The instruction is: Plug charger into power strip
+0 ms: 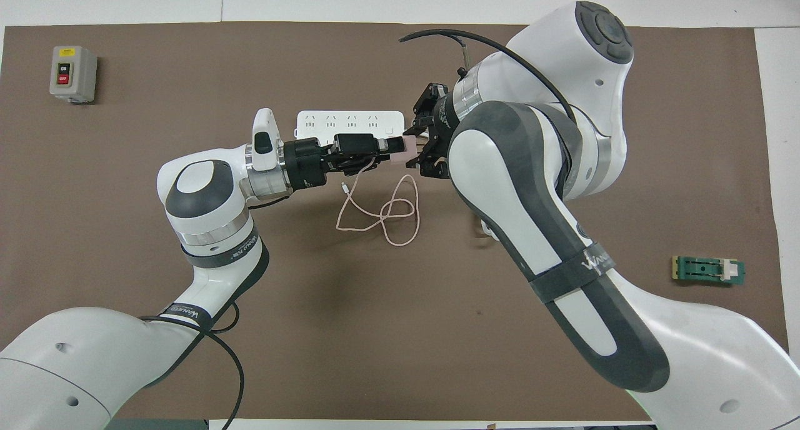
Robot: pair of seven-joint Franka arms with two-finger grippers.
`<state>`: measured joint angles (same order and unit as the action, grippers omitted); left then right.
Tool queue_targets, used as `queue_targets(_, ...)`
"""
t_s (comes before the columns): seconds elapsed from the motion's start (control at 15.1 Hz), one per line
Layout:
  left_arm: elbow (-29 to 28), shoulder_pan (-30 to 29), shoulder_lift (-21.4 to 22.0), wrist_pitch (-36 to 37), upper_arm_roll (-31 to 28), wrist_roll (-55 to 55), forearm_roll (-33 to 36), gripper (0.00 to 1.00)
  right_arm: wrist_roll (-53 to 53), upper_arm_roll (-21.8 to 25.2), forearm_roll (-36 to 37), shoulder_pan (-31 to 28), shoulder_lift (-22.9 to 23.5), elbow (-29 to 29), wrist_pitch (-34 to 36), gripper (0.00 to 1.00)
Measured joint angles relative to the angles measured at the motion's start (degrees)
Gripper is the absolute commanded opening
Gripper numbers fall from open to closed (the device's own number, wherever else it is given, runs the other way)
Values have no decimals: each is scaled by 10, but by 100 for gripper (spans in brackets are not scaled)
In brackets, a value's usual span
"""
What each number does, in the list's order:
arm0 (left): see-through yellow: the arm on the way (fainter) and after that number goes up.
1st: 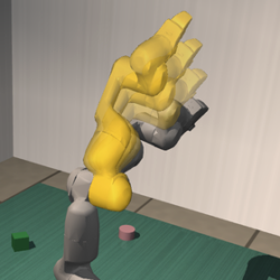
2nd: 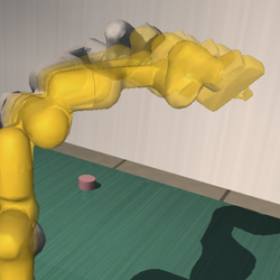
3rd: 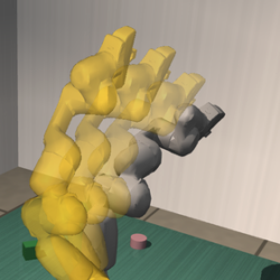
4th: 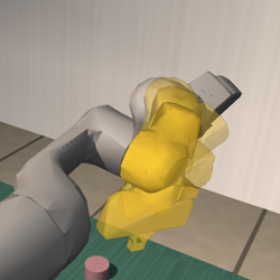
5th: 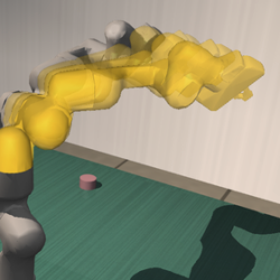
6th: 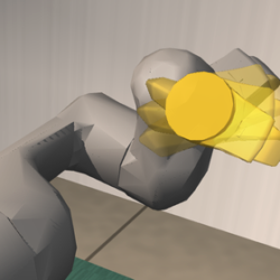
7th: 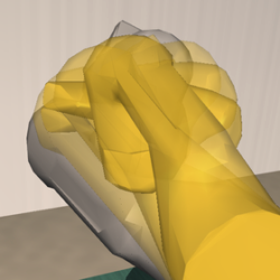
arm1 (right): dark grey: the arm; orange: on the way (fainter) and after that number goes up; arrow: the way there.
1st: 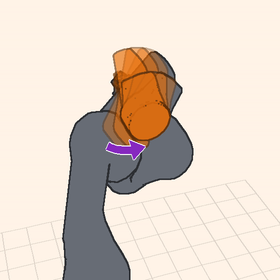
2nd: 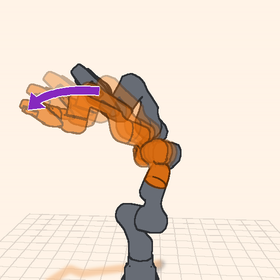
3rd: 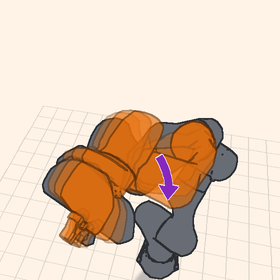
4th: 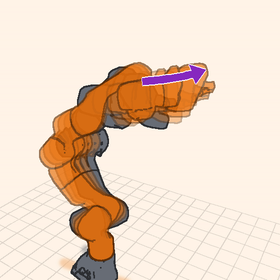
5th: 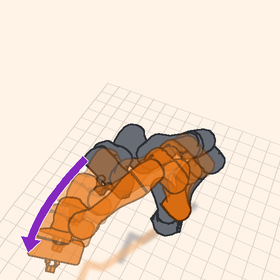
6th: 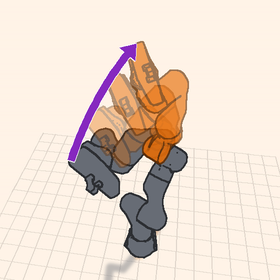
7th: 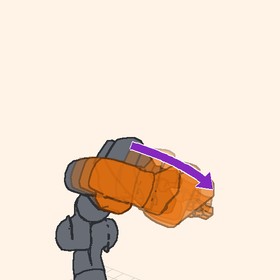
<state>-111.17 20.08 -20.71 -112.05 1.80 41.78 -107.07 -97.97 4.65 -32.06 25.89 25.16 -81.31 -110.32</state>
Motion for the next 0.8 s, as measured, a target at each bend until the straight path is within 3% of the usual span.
queue_targets(0.13, 0, 0, 0, 0, 0, 0, 0, 0, 0, 0, 0, 0, 0, 0, 0, 0)
queue_targets(0.2, 0, 0, 0, 0, 0, 0, 1, 0, 0, 0, 0, 0, 0, 0, 0, 6)
queue_targets(0.27, 1, 0, 0, 0, 0, 0, 2, 0, 0, 0, 0, 0, 0, 0, -1, 38)
queue_targets(0.4, 3, -1, 0, 0, -1, -1, 6, 0, 0, 0, 0, 1, 0, 0, -3, 49)
queue_targets(0.53, 5, -1, 0, 0, -2, -2, 10, 0, 0, -1, 0, 1, 0, 0, -5, 87)
queue_targets(0.6, 7, -1, 0, 0, -3, -2, 14, 0, 0, -1, 0, 1, 0, 0, -6, 100)
queue_targets(0.8, 20, -4, 0, -6, -8, -14, 24, 0, 0, 0, 0, 0, 0, -1, -6, 100)
